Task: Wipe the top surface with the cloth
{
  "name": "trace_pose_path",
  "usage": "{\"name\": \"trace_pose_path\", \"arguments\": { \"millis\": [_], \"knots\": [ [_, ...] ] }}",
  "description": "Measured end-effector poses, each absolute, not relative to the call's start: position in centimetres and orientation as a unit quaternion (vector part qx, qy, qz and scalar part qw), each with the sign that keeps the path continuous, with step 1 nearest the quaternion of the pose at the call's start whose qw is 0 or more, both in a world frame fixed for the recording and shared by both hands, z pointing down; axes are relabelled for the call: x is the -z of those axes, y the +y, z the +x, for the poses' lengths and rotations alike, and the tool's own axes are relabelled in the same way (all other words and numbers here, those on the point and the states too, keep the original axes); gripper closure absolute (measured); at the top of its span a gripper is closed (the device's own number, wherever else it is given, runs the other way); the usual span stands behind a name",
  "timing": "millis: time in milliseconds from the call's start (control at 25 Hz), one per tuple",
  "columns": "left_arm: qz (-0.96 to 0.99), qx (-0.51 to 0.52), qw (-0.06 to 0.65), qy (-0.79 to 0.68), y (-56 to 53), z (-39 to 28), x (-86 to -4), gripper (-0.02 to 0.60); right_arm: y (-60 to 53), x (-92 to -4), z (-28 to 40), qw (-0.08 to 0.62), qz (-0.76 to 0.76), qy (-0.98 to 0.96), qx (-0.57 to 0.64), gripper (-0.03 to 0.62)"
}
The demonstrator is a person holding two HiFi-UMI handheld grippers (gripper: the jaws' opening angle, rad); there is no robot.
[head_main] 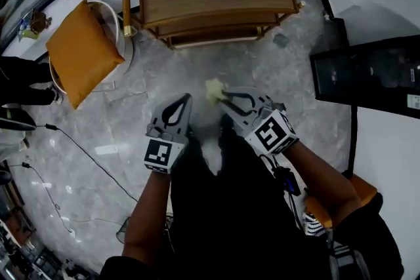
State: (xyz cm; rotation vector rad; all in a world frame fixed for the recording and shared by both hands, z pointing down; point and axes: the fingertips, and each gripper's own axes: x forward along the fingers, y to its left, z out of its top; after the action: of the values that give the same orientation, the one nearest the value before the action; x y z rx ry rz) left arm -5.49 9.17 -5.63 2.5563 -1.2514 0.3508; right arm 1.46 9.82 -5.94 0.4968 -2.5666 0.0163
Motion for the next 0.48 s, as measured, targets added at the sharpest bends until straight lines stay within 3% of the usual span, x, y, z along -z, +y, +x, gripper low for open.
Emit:
{"name": "trace_pose_path", "arguments": {
  "millis": [200,480],
  "knots": [
    [0.888,-0.1,0.122,-0.433,11.1,-5.0,15.3,0.571,7.5,19.1,5.0,0.187,0.23,-0.951,0.088,0.528],
    [0.881,-0.113,0.057,-0.456,12.5,-6.1,22.5,0.57,5.9,32.0,12.4,0.102,0.308,-0.943,0.076,0.528]
  ]
}}
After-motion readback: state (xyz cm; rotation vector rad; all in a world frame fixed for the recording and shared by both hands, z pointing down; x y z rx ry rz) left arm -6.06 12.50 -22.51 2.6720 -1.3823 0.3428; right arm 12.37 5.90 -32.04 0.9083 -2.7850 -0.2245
